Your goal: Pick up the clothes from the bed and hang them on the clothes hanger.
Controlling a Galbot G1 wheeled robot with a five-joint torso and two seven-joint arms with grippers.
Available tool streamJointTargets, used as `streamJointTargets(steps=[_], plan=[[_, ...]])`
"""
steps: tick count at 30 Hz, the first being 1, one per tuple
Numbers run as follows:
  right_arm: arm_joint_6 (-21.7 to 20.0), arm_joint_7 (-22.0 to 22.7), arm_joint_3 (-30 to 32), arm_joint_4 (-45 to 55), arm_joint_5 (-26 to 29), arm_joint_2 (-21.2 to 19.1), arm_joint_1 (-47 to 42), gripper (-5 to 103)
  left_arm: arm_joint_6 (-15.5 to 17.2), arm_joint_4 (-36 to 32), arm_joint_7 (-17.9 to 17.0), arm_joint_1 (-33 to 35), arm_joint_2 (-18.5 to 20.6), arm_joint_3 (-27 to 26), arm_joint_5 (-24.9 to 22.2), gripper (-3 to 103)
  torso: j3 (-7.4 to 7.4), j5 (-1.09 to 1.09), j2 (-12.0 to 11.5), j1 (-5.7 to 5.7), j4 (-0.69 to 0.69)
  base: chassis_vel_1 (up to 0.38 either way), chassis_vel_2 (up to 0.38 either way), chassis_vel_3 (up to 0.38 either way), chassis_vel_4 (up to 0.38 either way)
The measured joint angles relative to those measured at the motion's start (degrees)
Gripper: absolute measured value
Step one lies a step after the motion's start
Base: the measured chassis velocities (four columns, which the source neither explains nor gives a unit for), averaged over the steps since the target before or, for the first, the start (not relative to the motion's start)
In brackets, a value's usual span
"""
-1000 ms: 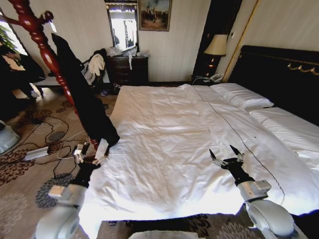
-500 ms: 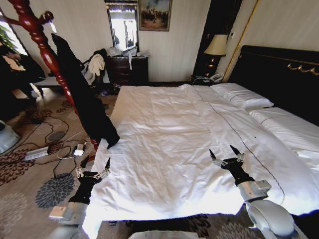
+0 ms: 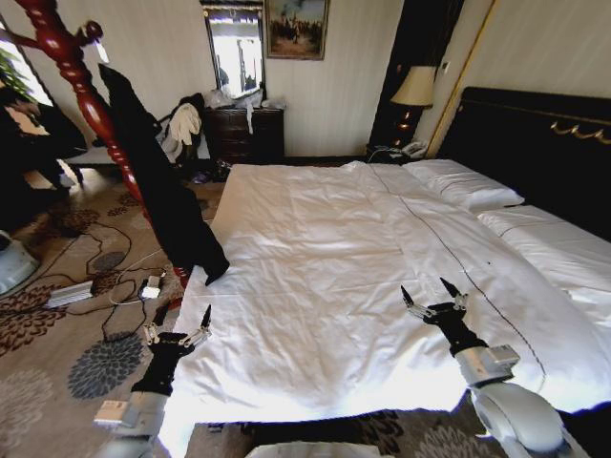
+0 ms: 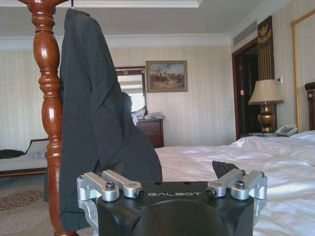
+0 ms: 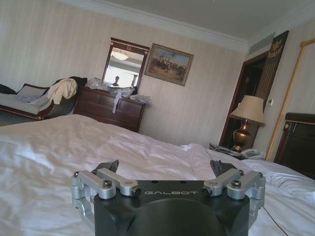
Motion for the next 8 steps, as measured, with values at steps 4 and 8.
streamJointTargets(steps=[4, 8], plan=[[0.0, 0.0, 0.0, 0.0, 0.0, 0.0, 0.0, 100, 0.06, 0.02, -0.01, -0.04, 0.03, 0.0, -0.04, 100, 0.0, 0.0, 0.0, 0.0, 0.0, 0.0, 0.0, 0.0, 0.0], [0.0, 0.0, 0.0, 0.0, 0.0, 0.0, 0.0, 100, 0.1, 0.03, -0.03, -0.06, 0.05, 0.0, -0.09, 100, 0.0, 0.0, 0.0, 0.0, 0.0, 0.0, 0.0, 0.0, 0.0]])
